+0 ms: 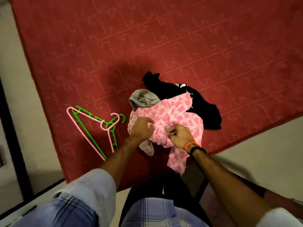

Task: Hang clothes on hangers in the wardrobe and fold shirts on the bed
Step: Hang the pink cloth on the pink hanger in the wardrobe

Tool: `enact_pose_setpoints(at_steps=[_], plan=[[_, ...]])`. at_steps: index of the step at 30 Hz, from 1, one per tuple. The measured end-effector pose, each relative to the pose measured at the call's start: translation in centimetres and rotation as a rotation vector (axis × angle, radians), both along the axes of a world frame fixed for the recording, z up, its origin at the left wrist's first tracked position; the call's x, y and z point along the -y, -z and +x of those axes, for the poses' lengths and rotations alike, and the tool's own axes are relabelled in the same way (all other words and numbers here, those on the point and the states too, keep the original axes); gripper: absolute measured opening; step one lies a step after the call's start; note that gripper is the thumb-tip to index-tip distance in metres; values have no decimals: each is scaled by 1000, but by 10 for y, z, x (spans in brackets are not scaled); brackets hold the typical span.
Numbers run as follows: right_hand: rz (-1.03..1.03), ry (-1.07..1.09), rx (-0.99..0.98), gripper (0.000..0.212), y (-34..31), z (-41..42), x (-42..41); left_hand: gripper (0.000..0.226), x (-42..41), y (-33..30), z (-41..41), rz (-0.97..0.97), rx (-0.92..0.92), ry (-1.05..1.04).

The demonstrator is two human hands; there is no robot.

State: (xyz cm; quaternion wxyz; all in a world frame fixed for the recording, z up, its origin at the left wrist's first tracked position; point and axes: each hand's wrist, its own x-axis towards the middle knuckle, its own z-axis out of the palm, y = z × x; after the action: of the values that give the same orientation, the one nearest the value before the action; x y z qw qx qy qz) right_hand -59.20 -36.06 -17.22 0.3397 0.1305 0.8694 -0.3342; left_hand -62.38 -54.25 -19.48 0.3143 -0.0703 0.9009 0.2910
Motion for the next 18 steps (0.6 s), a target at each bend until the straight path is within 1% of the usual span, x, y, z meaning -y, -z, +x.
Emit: enact_pose_setpoints(at_steps=[1,4,5,6,7,8,10,12,13,14,17,18], plan=[[2,6,9,18,4,-4,4,29,-1,6,-4,-21,2,61],[-5,18,31,17,19,-11,12,53,-2,19,-13,-103,115,258],[-7,13,34,17,21,-11,14,55,-3,20,-14,-134,129,297],[-6,6,33,18,21,-11,14,52,-5,22,-15,-152,102,305],[-4,0,36,18,20,-11,14,47,-5,23,-14,-141,59,264],[-2,3,47,18,19,-10,14,40,-5,21,-13,-107,21,178],[0,12,61,18,12,-8,12,25,-4,11,-12,-1,1,0],[13,12,33,23,2,-7,9,12,-5,-7,-13,123,-37,-93],[18,7,1,31,-3,-6,7,9,-6,-19,-11,193,-53,-127],[9,-1,-31,43,-11,-4,4,12,-7,-32,-7,269,-58,-152],[-27,-38,-79,90,-34,0,0,29,-12,-66,9,414,-80,-158],[-26,-56,-101,99,-39,2,-1,32,-14,-76,16,445,-94,-154]])
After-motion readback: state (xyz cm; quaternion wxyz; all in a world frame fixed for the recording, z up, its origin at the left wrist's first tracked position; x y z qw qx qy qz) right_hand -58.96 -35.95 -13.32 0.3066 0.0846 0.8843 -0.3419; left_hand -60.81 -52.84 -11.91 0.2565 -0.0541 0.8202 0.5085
